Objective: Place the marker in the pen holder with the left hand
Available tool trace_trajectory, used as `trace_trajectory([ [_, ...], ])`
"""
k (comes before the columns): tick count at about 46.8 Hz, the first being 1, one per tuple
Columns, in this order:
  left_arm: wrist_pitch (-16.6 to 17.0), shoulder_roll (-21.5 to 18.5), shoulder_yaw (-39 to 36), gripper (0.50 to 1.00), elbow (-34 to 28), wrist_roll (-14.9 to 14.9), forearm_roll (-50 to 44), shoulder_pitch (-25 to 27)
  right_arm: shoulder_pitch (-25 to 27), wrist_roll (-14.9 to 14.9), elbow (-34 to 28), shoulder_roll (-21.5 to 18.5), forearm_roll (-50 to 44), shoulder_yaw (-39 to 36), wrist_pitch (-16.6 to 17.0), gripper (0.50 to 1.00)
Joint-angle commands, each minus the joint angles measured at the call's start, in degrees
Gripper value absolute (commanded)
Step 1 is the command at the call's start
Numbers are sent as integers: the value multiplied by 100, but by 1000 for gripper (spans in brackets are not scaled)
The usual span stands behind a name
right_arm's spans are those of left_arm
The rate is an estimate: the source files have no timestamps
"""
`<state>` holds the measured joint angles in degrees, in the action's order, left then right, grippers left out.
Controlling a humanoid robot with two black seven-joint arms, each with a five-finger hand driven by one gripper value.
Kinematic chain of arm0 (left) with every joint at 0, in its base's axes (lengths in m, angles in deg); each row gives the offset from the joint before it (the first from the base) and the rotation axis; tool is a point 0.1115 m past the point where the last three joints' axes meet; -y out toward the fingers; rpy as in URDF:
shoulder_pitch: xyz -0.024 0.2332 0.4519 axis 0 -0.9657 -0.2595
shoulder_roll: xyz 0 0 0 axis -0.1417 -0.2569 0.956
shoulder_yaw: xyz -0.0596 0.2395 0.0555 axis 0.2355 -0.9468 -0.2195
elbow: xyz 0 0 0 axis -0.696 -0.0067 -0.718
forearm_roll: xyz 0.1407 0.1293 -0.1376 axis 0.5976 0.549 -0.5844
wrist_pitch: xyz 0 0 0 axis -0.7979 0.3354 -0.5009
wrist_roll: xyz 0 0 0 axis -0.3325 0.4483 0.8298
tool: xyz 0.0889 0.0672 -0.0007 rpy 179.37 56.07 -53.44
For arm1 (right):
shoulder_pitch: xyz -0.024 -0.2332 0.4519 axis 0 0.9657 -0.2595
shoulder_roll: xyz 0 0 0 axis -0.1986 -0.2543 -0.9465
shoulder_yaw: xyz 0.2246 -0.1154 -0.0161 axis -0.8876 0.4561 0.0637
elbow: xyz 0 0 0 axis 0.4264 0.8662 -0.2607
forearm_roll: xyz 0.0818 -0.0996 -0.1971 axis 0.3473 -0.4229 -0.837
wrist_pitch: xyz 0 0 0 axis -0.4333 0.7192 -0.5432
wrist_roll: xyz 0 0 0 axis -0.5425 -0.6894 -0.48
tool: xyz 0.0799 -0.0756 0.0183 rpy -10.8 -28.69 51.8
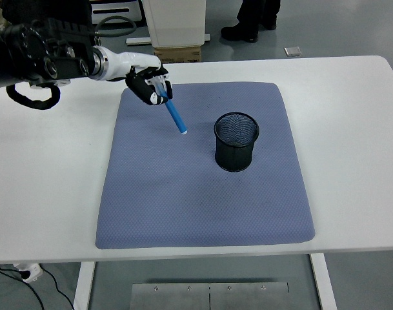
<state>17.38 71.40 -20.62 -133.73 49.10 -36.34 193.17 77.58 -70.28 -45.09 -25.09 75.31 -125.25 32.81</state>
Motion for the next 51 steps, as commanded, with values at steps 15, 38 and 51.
trace_trajectory([
  [15,-5,27,240,500,-2,-10,-8,136,0,0,2,0,0,1,-3,1000],
  [38,-75,18,627,500,6,-10,-17,338,0,0,-7,0,0,1,-3,1000],
  [51,-128,27,856,500,6,-19,-8,408,0,0,2,0,0,1,-3,1000],
])
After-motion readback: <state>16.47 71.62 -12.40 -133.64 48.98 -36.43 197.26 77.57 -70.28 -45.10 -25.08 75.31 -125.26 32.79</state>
